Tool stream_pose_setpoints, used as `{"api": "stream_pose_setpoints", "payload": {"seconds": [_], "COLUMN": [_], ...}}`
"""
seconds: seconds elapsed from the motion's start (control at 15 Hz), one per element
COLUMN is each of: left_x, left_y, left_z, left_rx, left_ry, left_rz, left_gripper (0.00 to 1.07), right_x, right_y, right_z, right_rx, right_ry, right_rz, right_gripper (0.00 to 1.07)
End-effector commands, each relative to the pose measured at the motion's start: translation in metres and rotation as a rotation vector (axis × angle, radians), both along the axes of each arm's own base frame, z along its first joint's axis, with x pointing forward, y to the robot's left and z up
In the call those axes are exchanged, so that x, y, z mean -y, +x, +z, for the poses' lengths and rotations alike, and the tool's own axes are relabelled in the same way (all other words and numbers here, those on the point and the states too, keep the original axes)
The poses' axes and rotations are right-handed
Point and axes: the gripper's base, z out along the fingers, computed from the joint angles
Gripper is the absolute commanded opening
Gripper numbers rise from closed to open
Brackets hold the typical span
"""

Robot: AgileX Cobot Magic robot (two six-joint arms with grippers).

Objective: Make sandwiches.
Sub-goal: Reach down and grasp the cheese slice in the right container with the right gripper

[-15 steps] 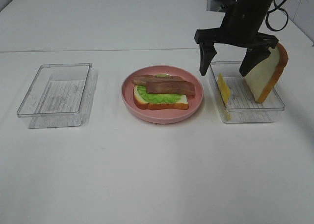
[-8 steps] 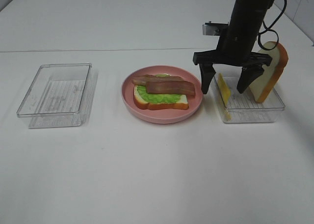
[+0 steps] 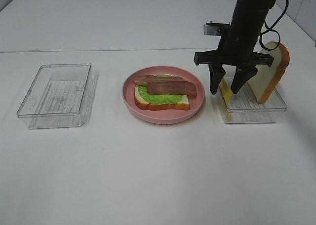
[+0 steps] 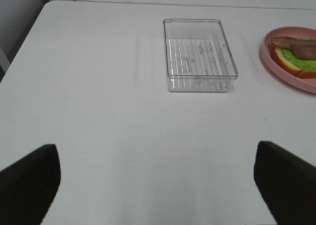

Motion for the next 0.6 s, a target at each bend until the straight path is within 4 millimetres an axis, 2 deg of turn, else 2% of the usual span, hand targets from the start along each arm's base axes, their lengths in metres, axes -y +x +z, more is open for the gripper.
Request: {"api": "stream_pose_setpoints", "payload": {"seconds": [0.07, 0.6], "left_x": [0.001, 0.0011], "left_y": [-0.0024, -0.0024], "left_z": [0.0001, 0.0001], "left_rx": [0.029, 0.029], "left_ry": [-0.008, -0.009], "left_rz": [0.0, 0.0], "left_gripper": [1.0, 1.0], "right_x": [0.0011, -0.0005], "right_y": [-0.0005, 0.0008], "right_z": [-0.0023, -0.0086], "right_rx": [-0.007, -0.011], "right_ry": [0.003, 0.005], "right_rz": [0.004, -0.008], "right_gripper": [0.53, 0.53]}}
